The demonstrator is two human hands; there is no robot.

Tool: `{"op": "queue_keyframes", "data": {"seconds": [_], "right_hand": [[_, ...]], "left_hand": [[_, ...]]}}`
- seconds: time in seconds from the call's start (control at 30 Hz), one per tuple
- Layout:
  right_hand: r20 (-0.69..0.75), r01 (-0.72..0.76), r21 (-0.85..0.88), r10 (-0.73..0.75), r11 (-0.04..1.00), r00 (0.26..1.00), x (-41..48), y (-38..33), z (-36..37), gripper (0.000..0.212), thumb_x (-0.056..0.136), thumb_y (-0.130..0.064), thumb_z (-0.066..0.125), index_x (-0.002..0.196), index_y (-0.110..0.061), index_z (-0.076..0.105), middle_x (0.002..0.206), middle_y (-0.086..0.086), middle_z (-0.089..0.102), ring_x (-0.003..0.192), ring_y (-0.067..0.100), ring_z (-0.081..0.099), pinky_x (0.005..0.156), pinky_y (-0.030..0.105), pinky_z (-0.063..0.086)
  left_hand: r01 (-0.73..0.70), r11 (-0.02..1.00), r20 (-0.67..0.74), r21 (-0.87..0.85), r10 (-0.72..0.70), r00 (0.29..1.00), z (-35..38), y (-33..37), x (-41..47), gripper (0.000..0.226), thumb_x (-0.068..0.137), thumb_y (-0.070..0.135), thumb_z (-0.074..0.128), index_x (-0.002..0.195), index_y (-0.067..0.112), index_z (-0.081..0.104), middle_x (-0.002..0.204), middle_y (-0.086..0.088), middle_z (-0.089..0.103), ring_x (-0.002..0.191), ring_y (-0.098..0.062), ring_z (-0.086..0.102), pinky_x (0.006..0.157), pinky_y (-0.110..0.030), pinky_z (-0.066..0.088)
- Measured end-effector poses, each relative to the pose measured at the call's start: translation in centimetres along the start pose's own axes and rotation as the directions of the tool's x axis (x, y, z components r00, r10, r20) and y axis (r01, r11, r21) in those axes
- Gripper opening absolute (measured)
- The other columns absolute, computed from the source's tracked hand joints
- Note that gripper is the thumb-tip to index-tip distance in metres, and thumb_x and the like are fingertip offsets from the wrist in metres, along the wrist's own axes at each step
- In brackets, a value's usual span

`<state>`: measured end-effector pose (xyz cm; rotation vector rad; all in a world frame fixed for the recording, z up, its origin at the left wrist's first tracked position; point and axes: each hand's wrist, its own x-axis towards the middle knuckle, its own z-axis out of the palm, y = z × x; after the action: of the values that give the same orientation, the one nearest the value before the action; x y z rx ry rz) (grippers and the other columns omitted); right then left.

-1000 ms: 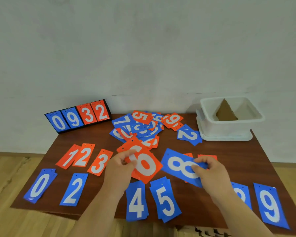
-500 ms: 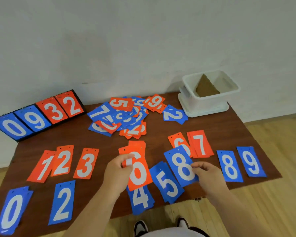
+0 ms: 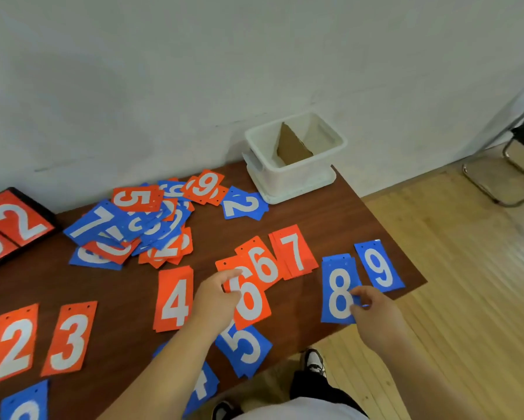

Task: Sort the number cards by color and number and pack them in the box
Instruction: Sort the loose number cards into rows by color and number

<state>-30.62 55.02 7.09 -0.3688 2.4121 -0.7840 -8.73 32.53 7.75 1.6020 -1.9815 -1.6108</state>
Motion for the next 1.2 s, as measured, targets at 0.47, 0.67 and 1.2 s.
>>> {"op": "queue_keyframes", "data": {"seconds": [0.47,0.67,1.2], "right_hand": [[0.451,0.389,-0.555,-0.128,0.736,0.884,13.8,1.4,-2.7,0.050,0.098,-0.034,0.056,0.146,-0.033,0.039,0.101,-0.006,0.062,0.082,0.014,0.064,0.061,0.029,0.053],[0.493,0.463,-0.589,-0.161,0.662,0.855,15.1,1.7,-2.3,0.052,0.095,-0.042,0.062,0.141,-0.033,0.041,0.119,-0.001,0.050,0.096,0.017,0.062,0.076,0.031,0.059],[0.559,0.682,-0.407,-0.425,0.608,0.712,16.1,-10.0,1.0,0.042,0.091,-0.038,0.059,0.132,-0.028,0.058,0.123,-0.002,0.055,0.111,0.019,0.057,0.086,0.034,0.054]], "left_hand": [[0.129,0.921,-0.221,0.367,-0.048,0.974,9.8,0.9,10.7,0.045,0.093,0.010,0.063,0.134,0.027,0.062,0.138,-0.008,0.048,0.126,-0.031,0.051,0.101,-0.038,0.046],[0.244,0.767,-0.298,0.594,-0.071,0.952,10.9,0.4,10.2,0.047,0.096,0.034,0.064,0.138,0.050,0.051,0.164,-0.006,0.017,0.147,-0.034,0.023,0.114,-0.052,0.034],[0.278,0.790,-0.348,0.547,-0.087,0.933,3.4,2.0,4.5,0.063,0.092,0.051,0.063,0.148,0.033,0.041,0.151,-0.001,0.039,0.140,-0.024,0.037,0.111,-0.042,0.041]]}}
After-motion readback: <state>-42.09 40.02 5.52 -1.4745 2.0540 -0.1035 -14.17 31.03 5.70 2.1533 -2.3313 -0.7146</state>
